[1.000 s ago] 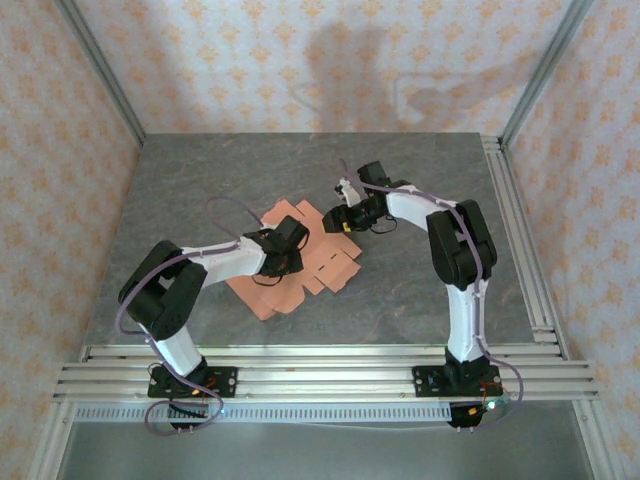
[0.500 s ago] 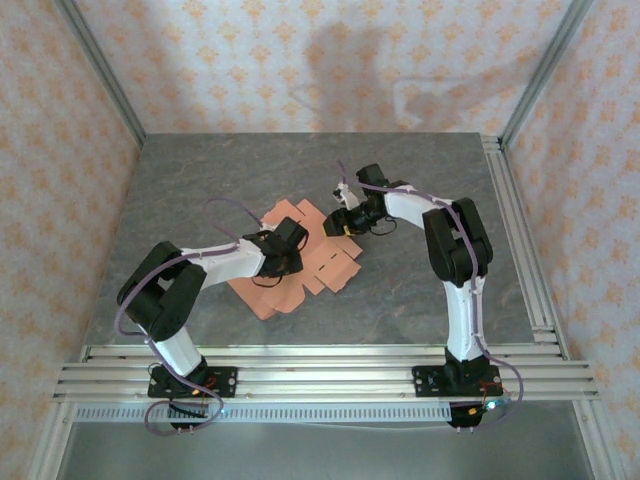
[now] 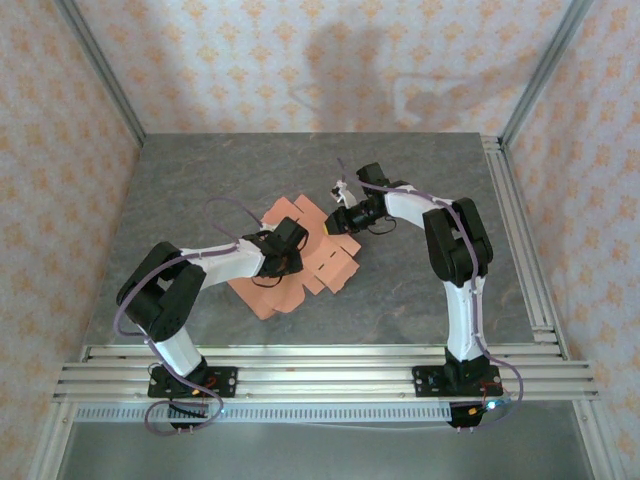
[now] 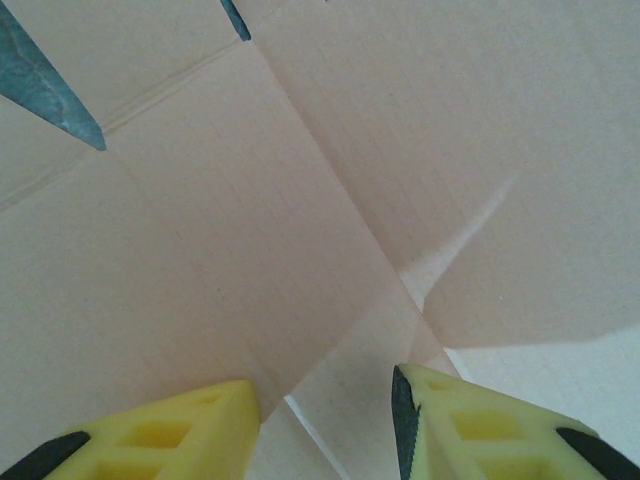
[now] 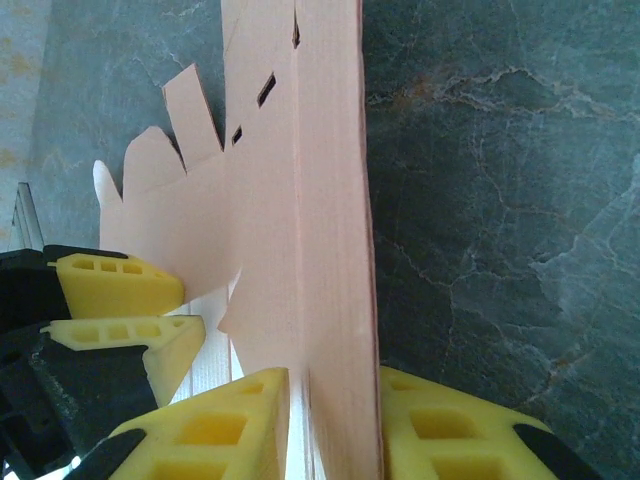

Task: Fold the paper box

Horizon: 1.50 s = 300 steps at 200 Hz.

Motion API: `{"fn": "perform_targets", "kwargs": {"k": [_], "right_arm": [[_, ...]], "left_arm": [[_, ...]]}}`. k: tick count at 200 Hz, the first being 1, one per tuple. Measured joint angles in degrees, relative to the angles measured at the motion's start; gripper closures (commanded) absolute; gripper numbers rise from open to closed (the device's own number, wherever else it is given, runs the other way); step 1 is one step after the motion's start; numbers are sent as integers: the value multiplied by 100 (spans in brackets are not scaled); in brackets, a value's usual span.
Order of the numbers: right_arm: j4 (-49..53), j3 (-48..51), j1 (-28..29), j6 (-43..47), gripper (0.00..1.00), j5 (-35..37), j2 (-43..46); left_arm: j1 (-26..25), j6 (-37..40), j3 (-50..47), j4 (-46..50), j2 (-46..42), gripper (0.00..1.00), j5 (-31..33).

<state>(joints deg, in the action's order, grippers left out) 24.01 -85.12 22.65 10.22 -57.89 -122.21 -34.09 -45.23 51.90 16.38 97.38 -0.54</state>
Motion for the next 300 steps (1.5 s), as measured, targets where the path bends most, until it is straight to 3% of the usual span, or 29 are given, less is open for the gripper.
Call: {"fn": "perform_targets", "kwargs": {"k": [22,64,74,87,101,128,181,209,239,254,277,300], "right_arm": [[-70,2,0,-33,71,-2,2],[-149,2,0,-96,91,-2,2],[-151,2,0,-98,90,-2,2],[-146,2,0,-118,76,-2,2],[-151,2,0,-85,75,-2,4],[-149,4,0,-50,100,7,63],[-61,7,-26,17,100,109,155],[-46,138,-4,52,100,518,269],[-133,511,114,83,100,1419,671],[-243,726,151,127,100,2000,931],[-376,977,256,238,100,2900,1263],[-520,1239,529,404,100,3821,1513]], "left_arm": [[0,28,0,2,0,57,0],[0,31,2,4,0,57,-2],[0,31,2,4,0,57,-2],[0,31,2,4,0,57,-2],[0,31,2,2,0,57,-2],[0,31,2,4,0,57,-2],[0,31,20,-42,15,55,-24],[0,22,68,-85,15,45,-114],[-2,-11,66,68,-238,18,-170],[31,-39,66,323,-597,10,-33],[173,-94,68,603,-1274,2,96],[466,-81,66,761,-1764,0,103]]}}
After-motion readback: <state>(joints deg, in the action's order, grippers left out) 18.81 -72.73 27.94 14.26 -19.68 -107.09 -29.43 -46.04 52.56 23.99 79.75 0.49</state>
